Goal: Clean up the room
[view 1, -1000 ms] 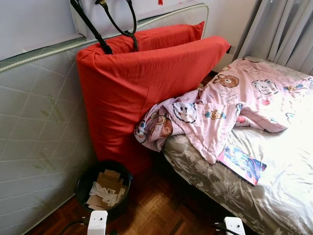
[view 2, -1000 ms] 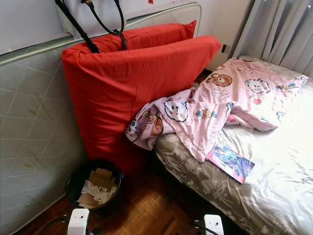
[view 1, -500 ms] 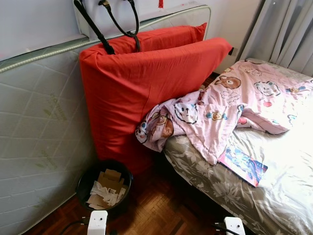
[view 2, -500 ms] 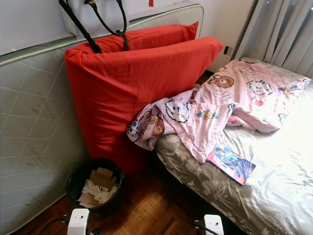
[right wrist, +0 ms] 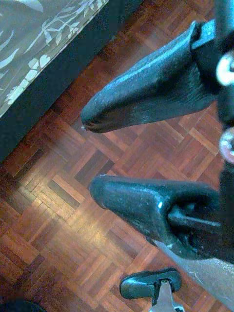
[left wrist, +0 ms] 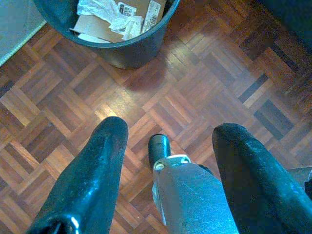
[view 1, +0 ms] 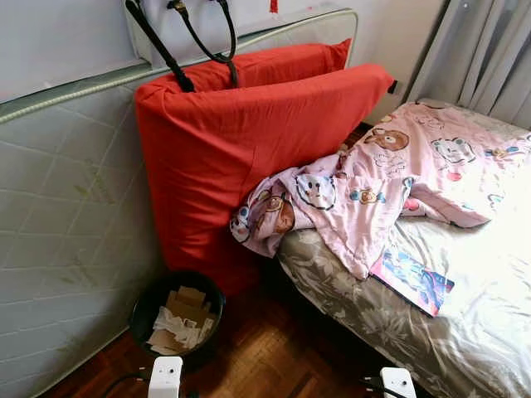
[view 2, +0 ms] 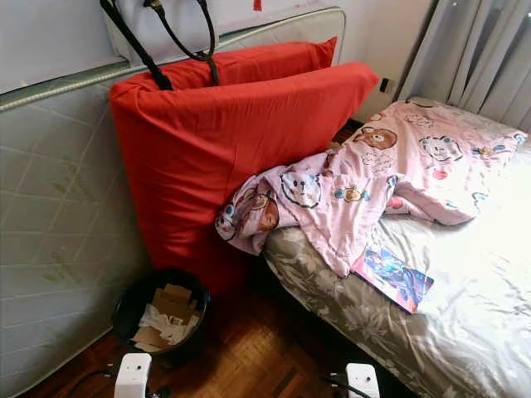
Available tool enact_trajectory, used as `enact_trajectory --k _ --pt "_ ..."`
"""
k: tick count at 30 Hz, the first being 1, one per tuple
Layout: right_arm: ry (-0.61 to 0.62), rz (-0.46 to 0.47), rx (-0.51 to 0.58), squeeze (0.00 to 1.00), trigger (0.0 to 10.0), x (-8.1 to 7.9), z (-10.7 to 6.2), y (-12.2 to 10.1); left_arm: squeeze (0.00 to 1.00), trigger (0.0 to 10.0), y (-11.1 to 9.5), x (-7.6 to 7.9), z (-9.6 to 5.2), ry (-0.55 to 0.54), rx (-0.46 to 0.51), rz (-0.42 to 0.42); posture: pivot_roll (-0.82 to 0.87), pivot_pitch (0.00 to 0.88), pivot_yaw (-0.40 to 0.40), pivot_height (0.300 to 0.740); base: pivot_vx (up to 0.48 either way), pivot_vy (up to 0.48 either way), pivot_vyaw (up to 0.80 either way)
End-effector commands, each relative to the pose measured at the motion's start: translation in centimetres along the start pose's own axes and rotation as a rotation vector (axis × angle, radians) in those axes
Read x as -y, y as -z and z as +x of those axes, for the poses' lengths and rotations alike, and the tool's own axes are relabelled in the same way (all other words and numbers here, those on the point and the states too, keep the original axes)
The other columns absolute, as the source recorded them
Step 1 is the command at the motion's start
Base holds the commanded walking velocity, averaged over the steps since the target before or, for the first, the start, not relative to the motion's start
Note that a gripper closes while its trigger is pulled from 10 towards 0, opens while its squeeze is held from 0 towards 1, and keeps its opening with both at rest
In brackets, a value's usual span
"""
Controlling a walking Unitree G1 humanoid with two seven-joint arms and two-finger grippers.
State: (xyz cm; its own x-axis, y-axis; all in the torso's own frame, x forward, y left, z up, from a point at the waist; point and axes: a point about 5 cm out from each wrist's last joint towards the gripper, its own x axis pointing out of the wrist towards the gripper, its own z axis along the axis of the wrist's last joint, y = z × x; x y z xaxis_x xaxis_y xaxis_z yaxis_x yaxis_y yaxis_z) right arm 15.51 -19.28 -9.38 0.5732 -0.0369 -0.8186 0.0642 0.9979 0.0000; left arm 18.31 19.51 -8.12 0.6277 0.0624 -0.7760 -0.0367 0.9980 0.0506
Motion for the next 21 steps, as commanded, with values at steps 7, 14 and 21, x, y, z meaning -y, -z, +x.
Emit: enact_trajectory --k 7,14,21 --pt "0.06 0.266 0.063 0.0 10.0 -1.83 1.42 -6.47 0.0 10.0 -7.97 0.13 1.41 -0.006 0.067 -0.131 -0.02 0.0 -0.038 0.74 0.0 0.0 0.0" --pt "0.033 0.227 0.068 0.0 10.0 -2.01 1.4 -6.33 0.0 10.0 -7.9 -0.07 1.36 -0.009 0.087 -0.111 -0.01 0.0 -0.032 0.74 0.0 0.0 0.0" --pt "0.035 0.243 0.066 0.0 10.0 -2.07 1.43 -6.5 0.0 10.0 -8.06 -0.08 1.39 -0.007 0.079 -0.113 -0.01 0.0 -0.032 0.74 0.0 0.0 0.0"
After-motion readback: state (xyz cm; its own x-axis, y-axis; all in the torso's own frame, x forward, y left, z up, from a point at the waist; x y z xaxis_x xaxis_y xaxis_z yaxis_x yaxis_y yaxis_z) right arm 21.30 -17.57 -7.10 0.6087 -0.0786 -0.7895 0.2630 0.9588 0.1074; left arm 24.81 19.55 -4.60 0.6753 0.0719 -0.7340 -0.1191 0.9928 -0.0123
